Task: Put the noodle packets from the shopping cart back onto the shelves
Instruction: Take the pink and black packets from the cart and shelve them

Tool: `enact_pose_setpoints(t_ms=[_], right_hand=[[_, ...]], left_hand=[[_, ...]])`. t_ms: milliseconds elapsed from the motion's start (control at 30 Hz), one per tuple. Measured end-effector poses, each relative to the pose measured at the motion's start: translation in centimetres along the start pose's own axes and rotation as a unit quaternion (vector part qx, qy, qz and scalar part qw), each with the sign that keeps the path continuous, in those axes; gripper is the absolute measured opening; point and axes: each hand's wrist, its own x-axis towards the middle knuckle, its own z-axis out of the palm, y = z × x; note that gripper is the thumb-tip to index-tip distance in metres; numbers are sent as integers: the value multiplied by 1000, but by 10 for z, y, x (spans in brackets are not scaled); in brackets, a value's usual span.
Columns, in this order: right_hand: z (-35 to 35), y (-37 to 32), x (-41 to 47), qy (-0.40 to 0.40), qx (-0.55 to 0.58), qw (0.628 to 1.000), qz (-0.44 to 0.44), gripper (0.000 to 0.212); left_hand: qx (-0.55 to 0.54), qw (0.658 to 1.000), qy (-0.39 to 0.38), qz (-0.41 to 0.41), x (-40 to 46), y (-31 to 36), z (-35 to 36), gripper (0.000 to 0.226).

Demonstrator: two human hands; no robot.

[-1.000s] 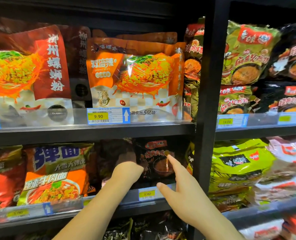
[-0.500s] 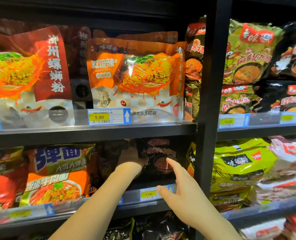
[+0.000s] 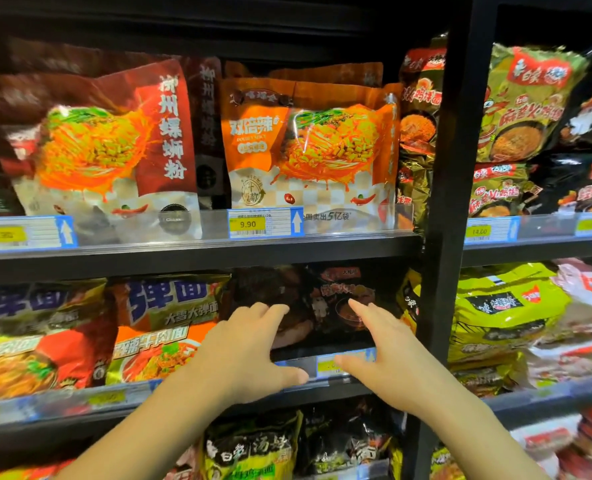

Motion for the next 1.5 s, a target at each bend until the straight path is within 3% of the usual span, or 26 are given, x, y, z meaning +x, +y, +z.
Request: enact_pose_setpoints(t_ms=[267,600,833,1267,1500], right_hand=[[-4,-9,-44,26,-15,999,35,91],[-45,28,-131,47,-32,982,179,91],[-90,100,-181,89,-92,962,240,99],[-197,240,-260,102,-130,939,303,100],[-253,326,-334,113,-147,909,374,101]], left_hand=[[-17,997,6,76,-25,-1,15,99],[-34,982,-39,181,-21,68,38,100],[-29,968,-62,242,-15,158,47,101],[-14,965,-70,253,23,356,75,99],[-22,949,-89,303,43,474,108,104]])
